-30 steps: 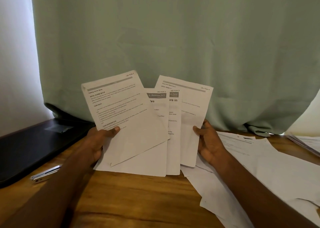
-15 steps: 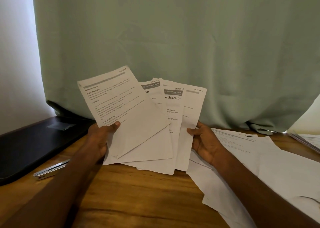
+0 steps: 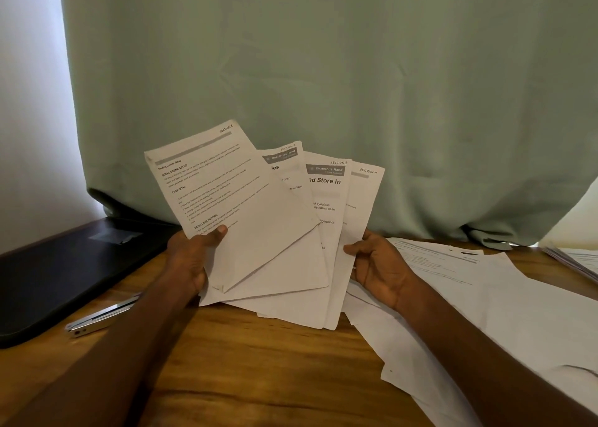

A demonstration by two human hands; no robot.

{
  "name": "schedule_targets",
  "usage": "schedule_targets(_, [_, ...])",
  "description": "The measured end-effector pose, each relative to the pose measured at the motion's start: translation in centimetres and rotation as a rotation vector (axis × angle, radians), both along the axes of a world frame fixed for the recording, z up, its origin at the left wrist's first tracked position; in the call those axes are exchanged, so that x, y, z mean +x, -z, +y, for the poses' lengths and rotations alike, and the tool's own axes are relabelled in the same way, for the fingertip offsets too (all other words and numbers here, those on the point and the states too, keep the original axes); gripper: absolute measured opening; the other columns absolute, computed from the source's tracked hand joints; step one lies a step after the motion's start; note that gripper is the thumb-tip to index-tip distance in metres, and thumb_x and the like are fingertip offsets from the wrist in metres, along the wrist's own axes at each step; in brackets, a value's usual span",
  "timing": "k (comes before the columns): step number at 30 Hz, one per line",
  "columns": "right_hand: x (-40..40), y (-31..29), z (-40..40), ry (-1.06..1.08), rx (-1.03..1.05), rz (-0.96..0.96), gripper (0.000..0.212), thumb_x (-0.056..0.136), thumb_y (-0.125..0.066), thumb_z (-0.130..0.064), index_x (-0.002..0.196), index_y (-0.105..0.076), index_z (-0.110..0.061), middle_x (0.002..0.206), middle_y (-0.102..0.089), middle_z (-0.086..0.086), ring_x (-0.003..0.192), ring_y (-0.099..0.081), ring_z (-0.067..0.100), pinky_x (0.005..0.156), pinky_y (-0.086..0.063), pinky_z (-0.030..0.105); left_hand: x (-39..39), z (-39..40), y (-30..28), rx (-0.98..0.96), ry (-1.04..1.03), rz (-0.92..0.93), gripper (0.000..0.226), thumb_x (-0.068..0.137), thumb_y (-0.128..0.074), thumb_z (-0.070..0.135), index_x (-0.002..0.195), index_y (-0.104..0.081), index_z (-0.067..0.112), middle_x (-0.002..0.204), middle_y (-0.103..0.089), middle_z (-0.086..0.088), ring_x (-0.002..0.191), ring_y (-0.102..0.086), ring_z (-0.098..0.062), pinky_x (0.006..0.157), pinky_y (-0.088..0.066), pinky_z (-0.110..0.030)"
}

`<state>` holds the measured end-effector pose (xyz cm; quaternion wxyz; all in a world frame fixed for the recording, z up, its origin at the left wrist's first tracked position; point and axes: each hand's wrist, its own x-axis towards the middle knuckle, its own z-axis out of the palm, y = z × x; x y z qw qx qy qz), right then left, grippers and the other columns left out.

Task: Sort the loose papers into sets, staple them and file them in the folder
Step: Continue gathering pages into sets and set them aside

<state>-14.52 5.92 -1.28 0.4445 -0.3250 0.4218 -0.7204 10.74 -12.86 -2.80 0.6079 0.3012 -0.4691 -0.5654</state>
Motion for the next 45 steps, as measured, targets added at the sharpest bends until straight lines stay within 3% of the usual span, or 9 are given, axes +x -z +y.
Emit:
schedule_targets(7, [0.1, 0.1, -0.2, -0.057, -0.012, 0.065, 0.060, 0.092, -0.044, 0.015, 0.140, -0.057, -0.018, 0.124, -0.070, 0.015, 0.101, -0.069, 0.035, 0.073, -0.062, 0.048, -0.5, 0.3, 0.1, -0.006, 0.000, -0.025, 0.029, 0.084, -0.083, 0.007, 0.104, -0.068, 0.022, 0.103, -0.071, 0.007, 0.096, -0.064, -0.011, 0.081, -0.052, -0.028])
schedule_targets(14, [0.3, 0.3, 0.0, -0.136, -0.046, 0.024, 0.059, 0.085, -0.055, -0.004, 0.143, -0.056, -0.014, 0.140, -0.060, 0.023, 0.127, -0.055, 0.048, 0.109, -0.042, 0.066, -0.6, 0.5, -0.2, -0.036, -0.012, -0.034, 0.034, 0.084, -0.082, 0.005, 0.114, -0.068, 0.015, 0.102, -0.070, 0.007, 0.095, -0.064, -0.009, 0.076, -0.050, -0.024])
schedule_targets(18, [0.9, 0.1, 0.2, -0.136, -0.050, 0.025, 0.048, 0.091, -0.064, -0.019, 0.138, -0.061, -0.012, 0.133, -0.066, 0.021, 0.118, -0.063, 0.041, 0.095, -0.056, 0.052, -0.9, 0.7, -0.3, -0.064, -0.010, -0.044, 0.037, 0.084, -0.082, 0.005, 0.117, -0.068, 0.014, 0.102, -0.070, 0.008, 0.094, -0.064, -0.007, 0.082, -0.050, -0.026])
schedule_targets(22, [0.7, 0.1, -0.2, -0.047, -0.058, 0.072, 0.041, 0.095, -0.061, -0.009, 0.136, -0.062, -0.012, 0.129, -0.069, 0.017, 0.114, -0.066, 0.037, 0.090, -0.059, 0.049, -0.8, 0.8, -0.4, -0.064, -0.013, -0.050, 0.042, 0.084, -0.083, 0.007, 0.123, -0.068, 0.010, 0.107, -0.071, 0.005, 0.101, -0.065, -0.013, 0.095, -0.050, -0.035])
schedule_targets(26, [0.1, 0.6, -0.7, 0.078, -0.052, 0.086, 0.040, 0.090, -0.072, -0.009, 0.129, -0.068, -0.013, 0.123, -0.073, 0.012, 0.120, -0.066, 0.037, 0.101, -0.053, 0.056, -0.6, 1.0, -0.5, -0.057, 0.032, -0.016, 0.043, 0.083, -0.082, 0.005, 0.123, -0.069, 0.011, 0.114, -0.073, 0.000, 0.107, -0.067, -0.019, 0.098, -0.052, -0.038])
schedule_targets(30, [-0.2, 0.7, -0.8, 0.206, -0.074, 0.037, 0.042, 0.082, -0.080, -0.011, 0.123, -0.072, -0.014, 0.116, -0.076, 0.009, 0.111, -0.071, 0.034, 0.099, -0.055, 0.055, -0.6, 1.5, -0.8, 0.016, 0.210, 0.085, 0.043, 0.084, -0.077, 0.000, 0.123, -0.069, 0.013, 0.122, -0.074, -0.009, 0.111, -0.070, -0.029, 0.090, -0.058, -0.045])
schedule_targets(34, [-0.5, 0.6, -0.8, 0.270, -0.098, -0.008, 0.041, 0.080, -0.082, -0.012, 0.120, -0.072, -0.015, 0.115, -0.077, 0.009, 0.107, -0.072, 0.035, 0.098, -0.055, 0.057, -1.0, 2.1, -0.9, -0.002, 0.401, 0.043, 0.055, 0.086, -0.073, 0.002, 0.138, -0.061, 0.013, 0.129, -0.071, -0.010, 0.118, -0.069, -0.031, 0.097, -0.056, -0.051])
schedule_targets(39, [-0.6, 0.5, -0.8, 0.295, -0.126, -0.005, 0.038, 0.084, -0.079, -0.012, 0.121, -0.071, -0.016, 0.115, -0.077, 0.008, 0.102, -0.074, 0.033, 0.093, -0.057, 0.059, -0.8, 2.1, -1.2, -0.039, 0.336, 0.011, 0.065, 0.071, -0.080, 0.006, 0.134, -0.064, 0.014, 0.123, -0.075, -0.006, 0.113, -0.071, -0.027, 0.078, -0.061, -0.039])
schedule_targets(45, [-0.8, 0.4, -0.8, 0.286, -0.139, -0.038, 0.039, 0.081, -0.081, -0.011, 0.119, -0.072, -0.015, 0.114, -0.077, 0.010, 0.104, -0.074, 0.036, 0.096, -0.055, 0.061, -0.5, 1.6, -1.2, 0.027, 0.276, 0.026, 0.053, 0.083, -0.076, -0.002, 0.132, -0.065, 0.014, 0.123, -0.074, -0.009, 0.120, -0.066, -0.033, 0.097, -0.055, -0.055])
